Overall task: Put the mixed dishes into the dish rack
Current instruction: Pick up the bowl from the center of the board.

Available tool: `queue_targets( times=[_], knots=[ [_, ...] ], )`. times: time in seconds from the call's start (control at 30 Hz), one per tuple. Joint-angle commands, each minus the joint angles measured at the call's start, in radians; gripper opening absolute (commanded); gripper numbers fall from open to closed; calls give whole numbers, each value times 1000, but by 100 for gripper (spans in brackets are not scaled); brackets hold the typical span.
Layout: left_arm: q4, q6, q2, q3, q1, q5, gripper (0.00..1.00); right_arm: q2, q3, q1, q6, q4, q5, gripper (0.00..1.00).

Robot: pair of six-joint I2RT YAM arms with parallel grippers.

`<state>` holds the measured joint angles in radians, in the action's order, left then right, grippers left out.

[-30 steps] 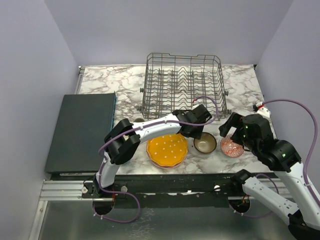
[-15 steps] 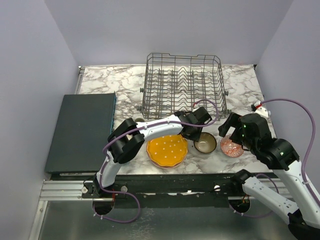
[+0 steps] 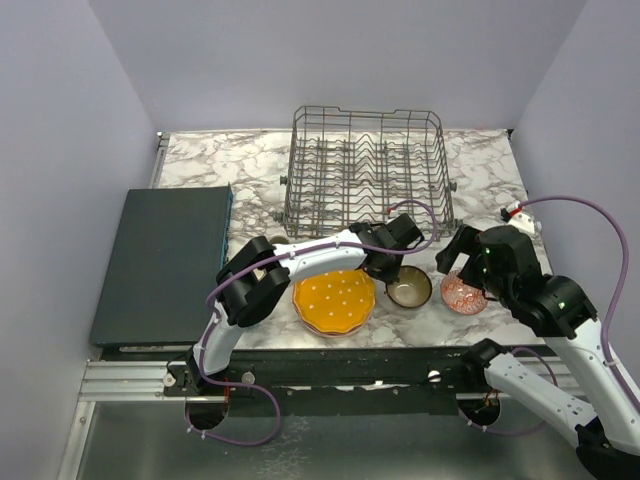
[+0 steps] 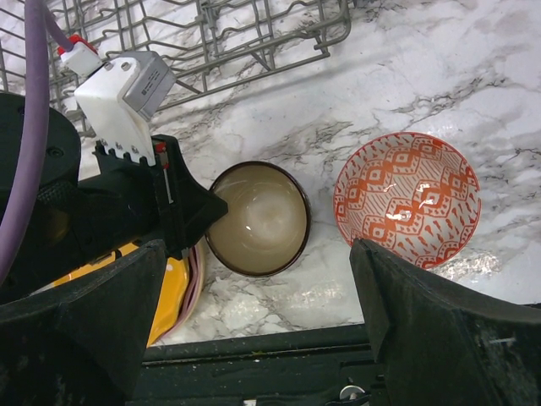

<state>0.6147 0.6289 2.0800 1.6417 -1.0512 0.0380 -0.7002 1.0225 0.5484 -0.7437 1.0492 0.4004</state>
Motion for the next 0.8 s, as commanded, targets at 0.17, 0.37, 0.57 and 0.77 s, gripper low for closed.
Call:
queue_targets(
  times=[0.17, 0.37, 0.57, 0.77],
  knots=[
    [0, -29, -28, 30, 0, -63, 0, -7, 64, 2, -5, 48, 21, 97],
    [-3, -35, -96, 48, 18, -89, 0, 26, 92, 1, -14, 73, 23, 97],
    [-23, -27, -179, 18, 38, -146, 0, 41, 96, 2, -21, 74, -5, 97],
    [-36, -19, -277, -33, 80, -179, 0, 33, 99, 2, -15, 42, -70, 96]
  ],
)
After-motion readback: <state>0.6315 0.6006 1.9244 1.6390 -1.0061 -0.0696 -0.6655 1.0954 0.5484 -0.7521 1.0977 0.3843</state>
